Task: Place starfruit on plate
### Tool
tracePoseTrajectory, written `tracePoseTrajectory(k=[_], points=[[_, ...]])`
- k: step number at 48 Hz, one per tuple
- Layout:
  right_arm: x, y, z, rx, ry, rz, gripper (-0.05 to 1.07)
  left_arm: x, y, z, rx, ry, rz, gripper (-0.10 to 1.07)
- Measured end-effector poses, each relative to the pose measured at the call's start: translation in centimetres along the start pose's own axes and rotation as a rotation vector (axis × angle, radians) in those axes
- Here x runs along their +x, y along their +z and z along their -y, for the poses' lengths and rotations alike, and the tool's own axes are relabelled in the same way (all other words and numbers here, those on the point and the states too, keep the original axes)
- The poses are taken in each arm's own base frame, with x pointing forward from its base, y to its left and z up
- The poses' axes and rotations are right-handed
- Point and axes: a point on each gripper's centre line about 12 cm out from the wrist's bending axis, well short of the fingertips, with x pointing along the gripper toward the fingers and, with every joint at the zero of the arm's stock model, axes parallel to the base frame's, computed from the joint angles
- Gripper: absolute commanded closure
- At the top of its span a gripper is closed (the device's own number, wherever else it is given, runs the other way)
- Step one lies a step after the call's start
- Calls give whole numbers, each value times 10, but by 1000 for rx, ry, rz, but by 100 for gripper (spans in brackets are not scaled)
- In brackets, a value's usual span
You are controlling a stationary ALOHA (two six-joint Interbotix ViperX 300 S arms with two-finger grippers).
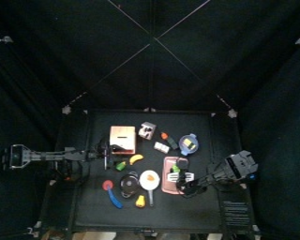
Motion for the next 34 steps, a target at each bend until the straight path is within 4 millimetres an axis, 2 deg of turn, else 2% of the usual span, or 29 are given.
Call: tracePoseTrajectory(k=[16, 34], points=[[-6, 9, 1, 10, 14, 7, 8, 0, 0, 0, 0, 2, -1, 6], [-4, 13, 8, -1, 11, 16, 8, 0, -1, 0, 0, 1, -3, 6]])
